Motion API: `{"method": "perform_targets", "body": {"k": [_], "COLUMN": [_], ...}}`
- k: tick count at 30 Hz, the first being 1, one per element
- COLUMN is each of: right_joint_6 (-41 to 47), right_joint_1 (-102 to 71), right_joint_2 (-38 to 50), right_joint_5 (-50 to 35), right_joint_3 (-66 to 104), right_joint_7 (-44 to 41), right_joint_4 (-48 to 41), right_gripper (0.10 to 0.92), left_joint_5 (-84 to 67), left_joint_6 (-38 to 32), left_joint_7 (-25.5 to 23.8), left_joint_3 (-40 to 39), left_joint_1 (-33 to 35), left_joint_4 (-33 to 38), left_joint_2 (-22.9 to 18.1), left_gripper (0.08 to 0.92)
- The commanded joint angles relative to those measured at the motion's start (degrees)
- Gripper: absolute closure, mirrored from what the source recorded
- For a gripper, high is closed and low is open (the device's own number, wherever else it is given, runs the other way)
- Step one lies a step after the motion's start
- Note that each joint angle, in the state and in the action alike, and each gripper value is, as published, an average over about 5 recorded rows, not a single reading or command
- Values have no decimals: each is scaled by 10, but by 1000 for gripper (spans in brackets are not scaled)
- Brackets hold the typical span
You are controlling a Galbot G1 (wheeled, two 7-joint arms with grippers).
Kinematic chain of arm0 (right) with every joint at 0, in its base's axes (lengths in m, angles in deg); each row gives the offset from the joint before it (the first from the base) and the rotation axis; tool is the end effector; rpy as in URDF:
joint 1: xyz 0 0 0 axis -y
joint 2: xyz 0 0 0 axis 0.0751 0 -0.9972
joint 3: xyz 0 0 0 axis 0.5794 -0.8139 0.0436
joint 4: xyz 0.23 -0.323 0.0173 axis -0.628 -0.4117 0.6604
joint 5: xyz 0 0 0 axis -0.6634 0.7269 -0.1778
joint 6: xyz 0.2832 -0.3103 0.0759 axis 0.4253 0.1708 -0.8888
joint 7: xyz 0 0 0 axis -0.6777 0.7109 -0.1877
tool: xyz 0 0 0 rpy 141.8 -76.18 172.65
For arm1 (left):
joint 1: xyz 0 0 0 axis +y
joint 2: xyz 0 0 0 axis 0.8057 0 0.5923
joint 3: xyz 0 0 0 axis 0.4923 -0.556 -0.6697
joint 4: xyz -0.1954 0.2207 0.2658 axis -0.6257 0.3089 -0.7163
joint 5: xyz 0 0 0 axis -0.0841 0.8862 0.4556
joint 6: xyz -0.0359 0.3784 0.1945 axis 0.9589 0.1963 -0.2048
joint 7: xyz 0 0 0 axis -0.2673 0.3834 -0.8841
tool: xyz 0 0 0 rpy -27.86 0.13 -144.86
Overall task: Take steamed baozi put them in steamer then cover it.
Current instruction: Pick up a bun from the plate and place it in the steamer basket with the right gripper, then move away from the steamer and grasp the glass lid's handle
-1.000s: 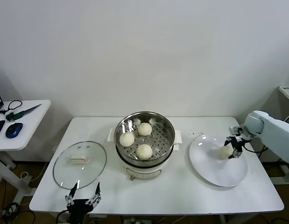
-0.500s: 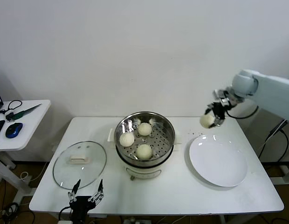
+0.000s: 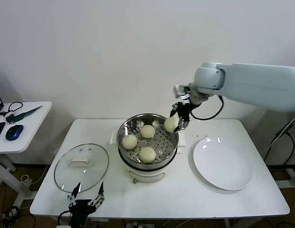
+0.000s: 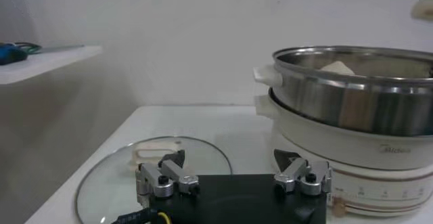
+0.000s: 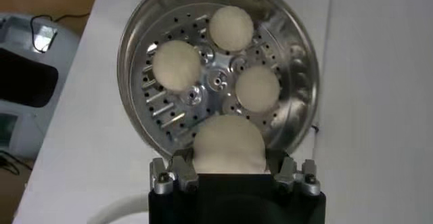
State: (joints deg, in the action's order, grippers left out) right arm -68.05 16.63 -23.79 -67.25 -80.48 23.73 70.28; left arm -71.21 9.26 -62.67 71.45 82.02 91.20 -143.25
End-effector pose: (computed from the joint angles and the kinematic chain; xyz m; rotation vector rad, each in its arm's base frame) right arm 0.6254 0.0574 -0.0218 1.4305 -1.4465 1.3981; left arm 0.1348 0.0282 -0.3615 0.0515 -2.8206 -0.0042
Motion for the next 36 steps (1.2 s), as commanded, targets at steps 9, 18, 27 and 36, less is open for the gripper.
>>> {"method": "perform_targets", "body": {"k": [9, 18, 27, 36], "right_joint_6": [36, 32, -2, 2], "right_joint_1": [-137, -143, -113, -85], "right_joint_2": [-84, -80, -63, 59], "right_joint_5": [33, 58, 9, -104], "right_joint_3": [26, 25, 47, 165], "right_joint_7": [36, 33, 0, 93], "right_joint_4": [-76, -80, -81, -59], "right_gripper": [321, 321, 221, 203], "left_joint_5": [-5, -5, -4, -4], "left_joint_6": [1, 1, 3, 25], "left_joint_7": [0, 0, 1, 1], "left_joint_3": [5, 5, 5, 10], "left_joint_1": [2, 2, 3, 0], "left_joint_4": [0, -1, 0, 10], "left_joint_2": [0, -1, -2, -4], "left_gripper": [177, 177, 177, 177]}}
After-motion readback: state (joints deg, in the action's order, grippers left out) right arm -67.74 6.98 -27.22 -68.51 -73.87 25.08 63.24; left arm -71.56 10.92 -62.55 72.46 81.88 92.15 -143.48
